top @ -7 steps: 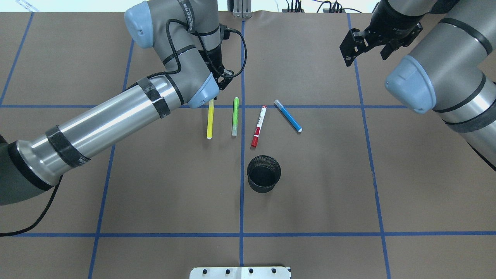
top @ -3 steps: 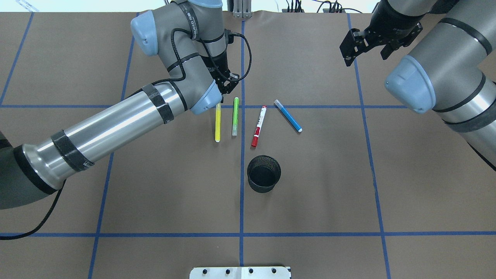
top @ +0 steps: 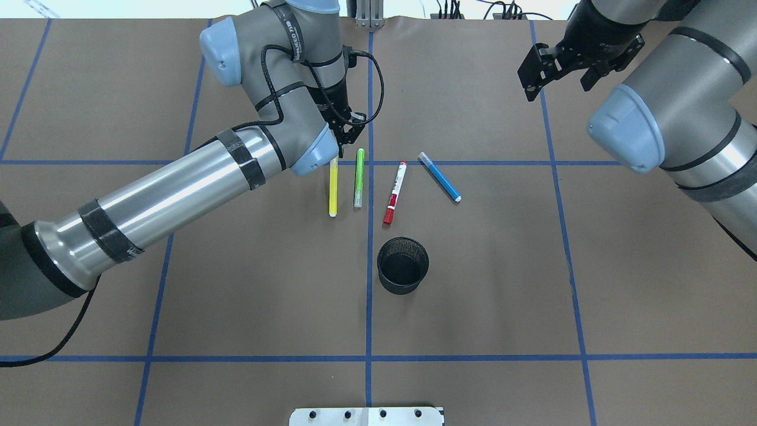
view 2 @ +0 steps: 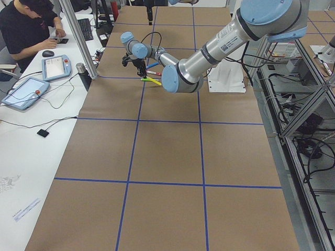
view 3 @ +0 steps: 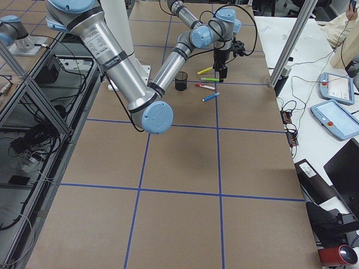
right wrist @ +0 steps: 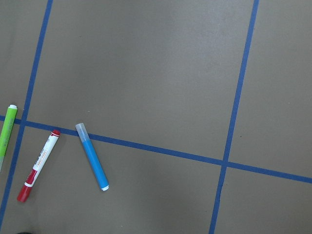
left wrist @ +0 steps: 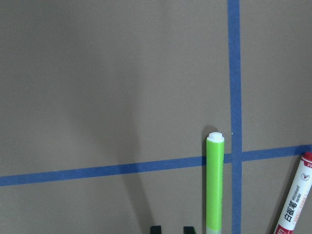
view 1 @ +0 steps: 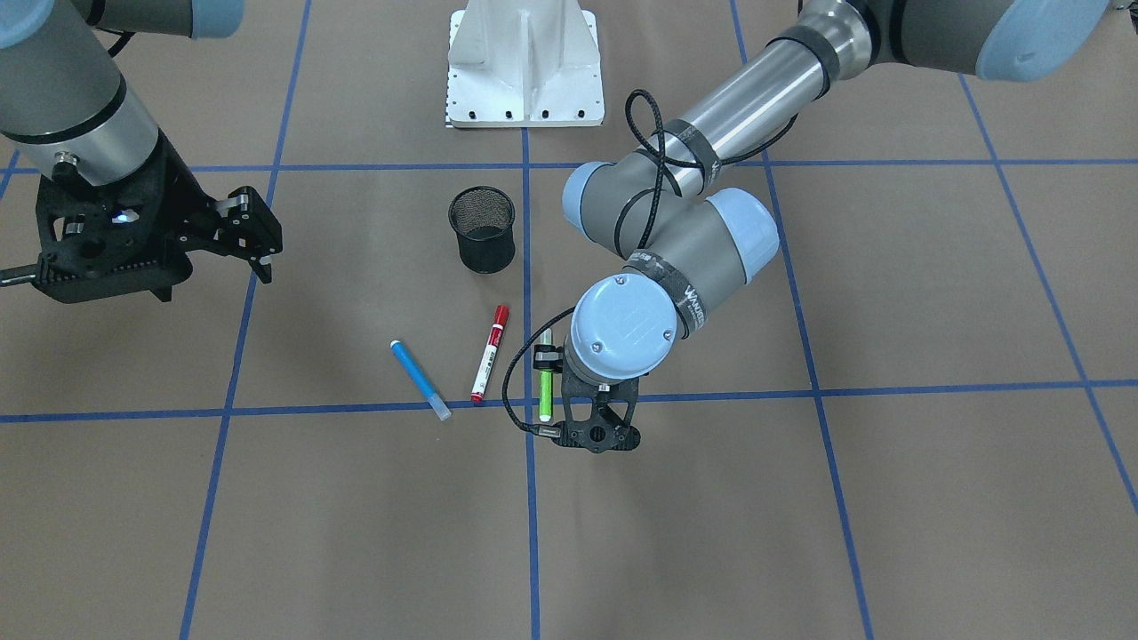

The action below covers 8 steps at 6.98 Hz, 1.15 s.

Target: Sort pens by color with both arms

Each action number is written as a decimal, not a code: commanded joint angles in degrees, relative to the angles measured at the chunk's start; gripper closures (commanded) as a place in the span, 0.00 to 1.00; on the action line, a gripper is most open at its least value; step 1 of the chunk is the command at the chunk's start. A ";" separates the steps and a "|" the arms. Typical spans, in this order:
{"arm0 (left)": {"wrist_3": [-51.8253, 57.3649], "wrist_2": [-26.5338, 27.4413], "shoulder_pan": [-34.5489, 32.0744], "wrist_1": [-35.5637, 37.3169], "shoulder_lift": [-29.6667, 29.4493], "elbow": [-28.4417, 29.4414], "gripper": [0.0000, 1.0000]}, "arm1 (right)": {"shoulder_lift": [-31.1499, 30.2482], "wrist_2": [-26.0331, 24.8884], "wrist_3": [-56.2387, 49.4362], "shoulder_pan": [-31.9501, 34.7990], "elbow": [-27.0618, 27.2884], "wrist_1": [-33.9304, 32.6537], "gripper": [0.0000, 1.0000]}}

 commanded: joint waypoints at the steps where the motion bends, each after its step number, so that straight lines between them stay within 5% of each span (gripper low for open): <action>1: -0.86 0.00 -0.10 -0.09 0.02 -0.50 0.37 | 0.01 0.12 0.00 0.00 0.08 0.00 0.07; 5: -1.74 -0.09 -4.22 0.17 5.79 -13.47 0.01 | -0.26 1.00 -0.17 1.31 -0.27 0.00 0.05; 8: -1.22 -1.57 -10.89 0.18 20.61 -31.47 0.01 | -1.31 2.58 -1.05 3.16 -1.15 0.35 0.02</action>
